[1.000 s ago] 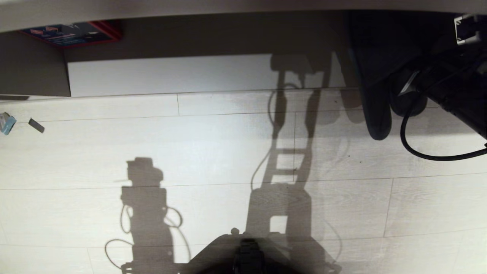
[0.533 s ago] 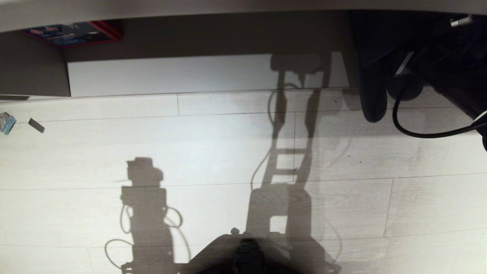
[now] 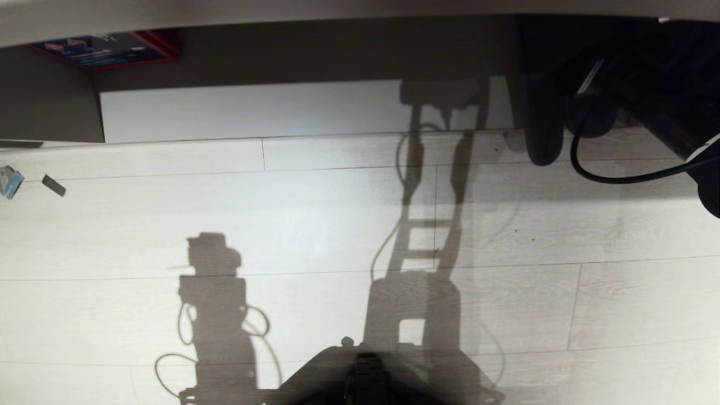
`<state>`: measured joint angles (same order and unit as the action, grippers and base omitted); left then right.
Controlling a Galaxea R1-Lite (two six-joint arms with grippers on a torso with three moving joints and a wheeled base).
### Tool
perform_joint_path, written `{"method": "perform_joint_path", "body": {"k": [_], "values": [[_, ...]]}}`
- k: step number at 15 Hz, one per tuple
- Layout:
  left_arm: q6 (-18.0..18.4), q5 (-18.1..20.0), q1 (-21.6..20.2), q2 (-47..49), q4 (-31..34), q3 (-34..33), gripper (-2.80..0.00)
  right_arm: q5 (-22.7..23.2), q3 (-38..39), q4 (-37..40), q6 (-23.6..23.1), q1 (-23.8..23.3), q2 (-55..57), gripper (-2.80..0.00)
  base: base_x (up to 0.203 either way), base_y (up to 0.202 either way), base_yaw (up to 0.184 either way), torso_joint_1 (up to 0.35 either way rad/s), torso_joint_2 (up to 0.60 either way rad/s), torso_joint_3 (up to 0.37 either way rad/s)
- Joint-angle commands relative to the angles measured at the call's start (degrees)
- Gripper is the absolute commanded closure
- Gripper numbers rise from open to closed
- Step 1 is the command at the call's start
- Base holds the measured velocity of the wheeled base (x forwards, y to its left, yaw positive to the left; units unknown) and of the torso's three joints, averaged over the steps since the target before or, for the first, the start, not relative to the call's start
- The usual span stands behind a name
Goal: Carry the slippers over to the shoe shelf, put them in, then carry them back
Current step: Place the slippers into the shoe cabinet
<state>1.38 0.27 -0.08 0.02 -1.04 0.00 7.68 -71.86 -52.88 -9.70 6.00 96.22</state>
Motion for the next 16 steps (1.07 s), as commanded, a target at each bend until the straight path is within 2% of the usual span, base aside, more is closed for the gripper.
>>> {"method": "perform_joint_path", "body": {"k": [1, 6, 7, 16], "values": [[0.0, 0.0, 0.0, 0.0, 0.0, -0.4, 0.0, -0.2, -1.5, -0.3, 0.0, 0.7, 0.6, 0.0, 0.0, 0.0, 0.0, 0.0, 0.0, 0.0], [0.0, 0.0, -0.1, 0.0, 0.0, -0.4, 0.0, -0.6, -2.5, -0.4, 0.0, 0.9, 1.1, 0.0, 0.0, 0.0, 0.0, 0.0, 0.0, 0.0], [0.0, 0.0, 0.0, 0.0, 0.0, -0.4, 0.0, -0.6, -2.9, -0.3, 0.0, 1.0, 1.2, -2.8, 0.0, 0.0, 0.0, 0.0, 0.0, 0.0], [-0.1, 0.0, 0.0, 0.0, 0.0, -0.4, 0.0, -1.7, -3.3, 0.0, -0.1, 1.2, 1.4, -2.8, 0.0, 0.0, 0.0, 0.0, 0.0, 0.0]]}}
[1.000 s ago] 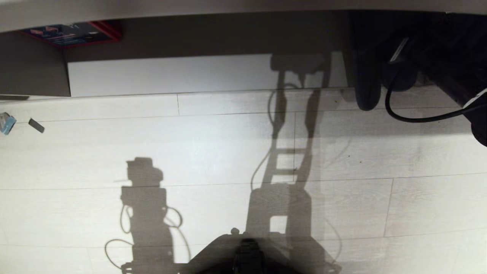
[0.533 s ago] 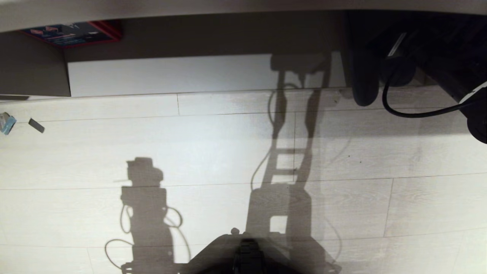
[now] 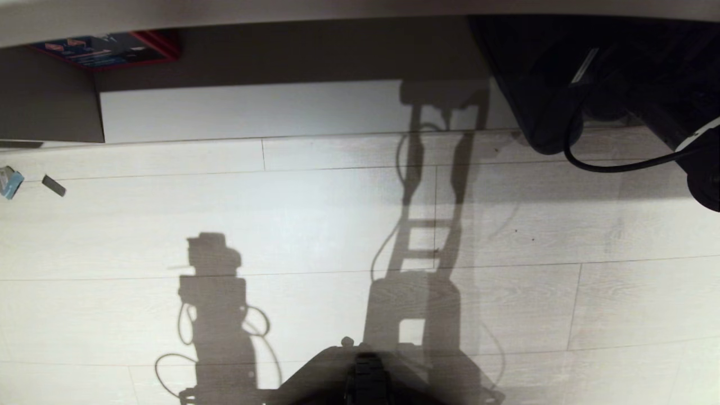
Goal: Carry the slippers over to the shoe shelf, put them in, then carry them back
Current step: Place the slippers into the shoe cabinet
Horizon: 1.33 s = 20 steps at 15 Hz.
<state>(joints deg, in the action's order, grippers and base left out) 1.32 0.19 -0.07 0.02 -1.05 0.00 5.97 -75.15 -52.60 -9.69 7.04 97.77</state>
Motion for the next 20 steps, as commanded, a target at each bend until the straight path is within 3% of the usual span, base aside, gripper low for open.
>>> {"method": "perform_joint_path", "body": {"k": [1, 5, 20], "values": [[0.0, 0.1, 0.0, 0.0, 0.0, -0.4, 0.0, -0.5, 0.1, -0.2, -0.1, 0.4, -0.2, -2.8, 0.0, 0.0, 0.0, 0.0, 0.0, 0.0], [0.0, 0.1, 0.0, 0.0, 0.0, -0.4, 0.0, -1.2, 2.3, 3.3, -0.6, 0.8, -1.8, -2.8, 0.0, 0.0, 0.0, 0.0, 0.0, 0.0], [0.0, 0.2, 0.0, 0.0, -0.1, -0.4, 0.0, -0.3, 14.7, 4.4, -3.1, 3.5, -11.8, -2.8, 0.0, 0.0, 0.0, 0.0, 0.0, 0.0]]}}
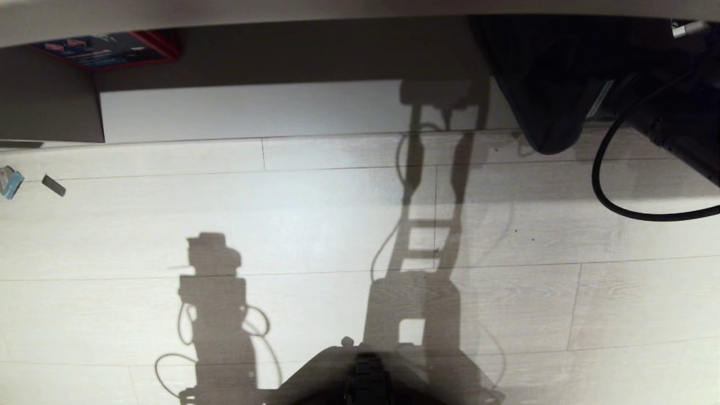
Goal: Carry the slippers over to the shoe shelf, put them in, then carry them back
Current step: Place the slippers into the shoe cabinet, then pick up the slippers in the shoe cabinet
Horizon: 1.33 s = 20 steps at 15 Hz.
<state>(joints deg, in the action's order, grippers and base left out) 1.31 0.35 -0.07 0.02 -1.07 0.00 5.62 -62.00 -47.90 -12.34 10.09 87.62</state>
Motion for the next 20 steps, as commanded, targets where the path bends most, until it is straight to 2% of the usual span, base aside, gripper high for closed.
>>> {"method": "perform_joint_path", "body": {"k": [1, 7, 11, 15, 18, 20], "values": [[0.0, 0.0, -0.1, 0.0, -0.1, -0.4, 0.0, 0.1, 2.6, -0.3, -1.4, 0.5, -2.1, -2.8, 0.0, 0.0, 0.0, 0.0, 0.0, 0.0], [0.0, 0.0, 0.0, 0.0, -0.1, -0.4, 0.0, 0.7, 9.5, -0.1, -1.7, 1.1, -7.6, -2.8, 0.0, 0.0, 0.0, 0.0, 0.0, 0.0], [0.0, 0.0, 0.0, 0.0, -0.1, -0.4, 0.0, 1.7, 18.1, 0.1, -1.5, 1.1, -15.4, -2.8, 0.0, 0.0, 0.0, 0.0, 0.0, 0.0], [0.1, 0.0, 0.0, 0.0, -0.1, -0.4, 0.0, 1.8, 23.6, 0.8, -0.7, 1.1, -23.5, -2.8, 0.0, 0.0, 0.0, 0.0, 0.0, 0.0], [0.1, 0.0, 0.0, 0.0, 0.0, -0.4, 0.0, 3.1, 24.2, 9.8, 0.5, 1.1, -32.0, -2.8, 0.0, 0.0, 0.0, 0.0, 0.0, 0.0], [0.1, 0.0, 0.0, 0.0, -0.1, -0.4, 0.0, 5.1, 24.3, 15.4, 3.6, 1.1, -37.1, -2.8, 0.0, 0.0, 0.0, 0.0, 0.0, 0.0]]}}
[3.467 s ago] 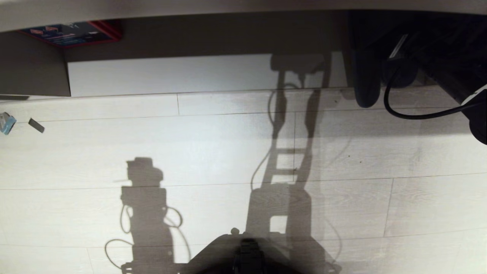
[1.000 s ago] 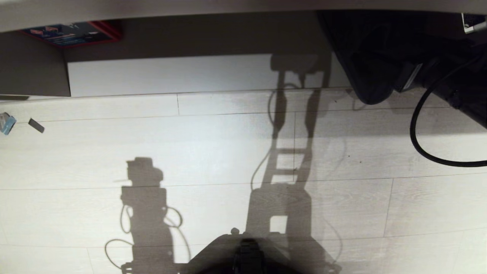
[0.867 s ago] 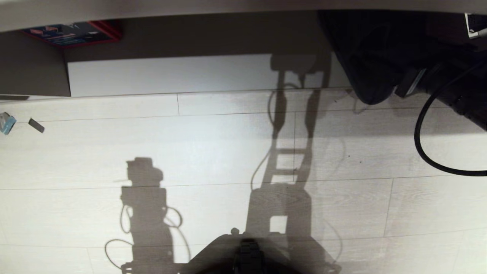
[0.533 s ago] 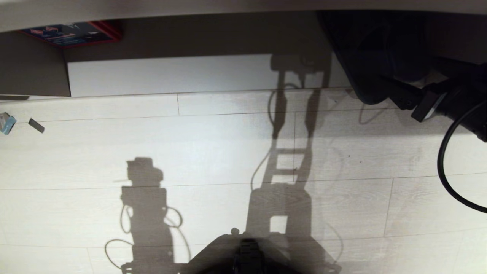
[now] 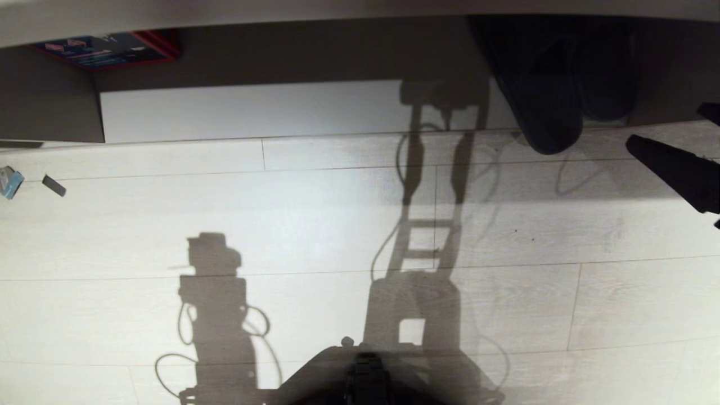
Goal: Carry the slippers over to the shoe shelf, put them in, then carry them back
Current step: Pick up the slippers in the shoe cabinet
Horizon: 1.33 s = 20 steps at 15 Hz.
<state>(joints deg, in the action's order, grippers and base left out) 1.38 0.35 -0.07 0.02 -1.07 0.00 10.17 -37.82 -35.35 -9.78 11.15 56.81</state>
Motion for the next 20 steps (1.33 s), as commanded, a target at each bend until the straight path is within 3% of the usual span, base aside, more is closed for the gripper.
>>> {"method": "perform_joint_path", "body": {"k": [1, 4, 20], "values": [[0.0, 0.0, 0.0, 0.0, -0.1, -0.4, 0.0, 0.7, 0.0, 5.5, 1.8, 0.0, -8.6, 0.0, 0.0, 0.0, 0.0, 0.0, 0.0, 0.0], [0.0, 0.0, 0.0, 0.0, -0.1, -0.4, 0.0, 0.6, -0.8, 14.5, 2.3, -1.5, -14.6, 0.0, 0.0, 0.0, 0.0, 0.0, 0.0, 0.0], [0.0, 0.0, 0.0, 0.0, 0.0, -0.4, 0.0, 2.2, 6.0, 25.1, 5.7, -13.0, -35.1, 0.0, 0.0, 0.0, 0.0, 0.0, 0.0, 0.0]]}}
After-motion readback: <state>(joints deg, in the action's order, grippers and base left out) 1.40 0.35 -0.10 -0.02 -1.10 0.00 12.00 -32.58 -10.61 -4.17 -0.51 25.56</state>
